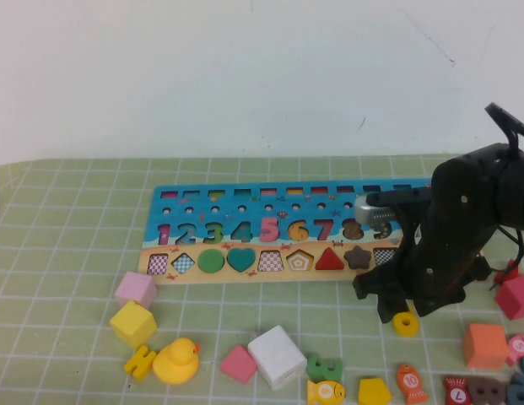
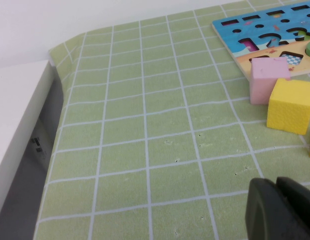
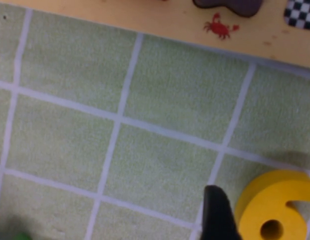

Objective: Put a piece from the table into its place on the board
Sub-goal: Pick up the "number 6", then place the "number 6" into the hole of the number 6

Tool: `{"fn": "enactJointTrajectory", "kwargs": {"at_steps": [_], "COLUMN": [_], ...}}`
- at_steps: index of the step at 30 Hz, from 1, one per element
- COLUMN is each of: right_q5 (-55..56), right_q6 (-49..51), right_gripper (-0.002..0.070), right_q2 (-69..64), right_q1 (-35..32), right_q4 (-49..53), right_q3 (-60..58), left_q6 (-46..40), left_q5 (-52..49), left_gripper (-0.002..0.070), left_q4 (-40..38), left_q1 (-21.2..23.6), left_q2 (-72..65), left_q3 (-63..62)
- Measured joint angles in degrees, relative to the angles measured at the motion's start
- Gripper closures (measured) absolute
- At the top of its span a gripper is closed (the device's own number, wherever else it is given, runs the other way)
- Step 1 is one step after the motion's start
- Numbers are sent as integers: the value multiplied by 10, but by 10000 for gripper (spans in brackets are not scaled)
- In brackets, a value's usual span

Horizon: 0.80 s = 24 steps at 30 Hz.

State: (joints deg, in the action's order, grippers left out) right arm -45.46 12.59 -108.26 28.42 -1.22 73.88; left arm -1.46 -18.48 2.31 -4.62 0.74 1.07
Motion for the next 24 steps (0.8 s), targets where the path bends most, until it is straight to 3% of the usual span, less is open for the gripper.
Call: {"fn": "enactJointTrajectory", "kwargs": {"at_steps": [7, 12, 20, 24], "right_q5": [-8, -16, -27, 18], "right_q6": [1, 1, 1, -16], "right_gripper": [314, 393, 398, 398], "right_q2": [-15, -17, -17, -18], "right_q1": [0, 0, 0, 0], "right_q4": [0, 0, 0, -9], "right_q3": [0, 0, 19, 61], "left_q6": [0, 0, 0, 0], "left_q5": [0, 0, 0, 0], "left_gripper": [677, 677, 677, 677], "left_q4": [0, 0, 0, 0], "left_q1": [0, 0, 0, 0], "left_q2": [0, 0, 0, 0], "left_q3": [0, 0, 0, 0]}}
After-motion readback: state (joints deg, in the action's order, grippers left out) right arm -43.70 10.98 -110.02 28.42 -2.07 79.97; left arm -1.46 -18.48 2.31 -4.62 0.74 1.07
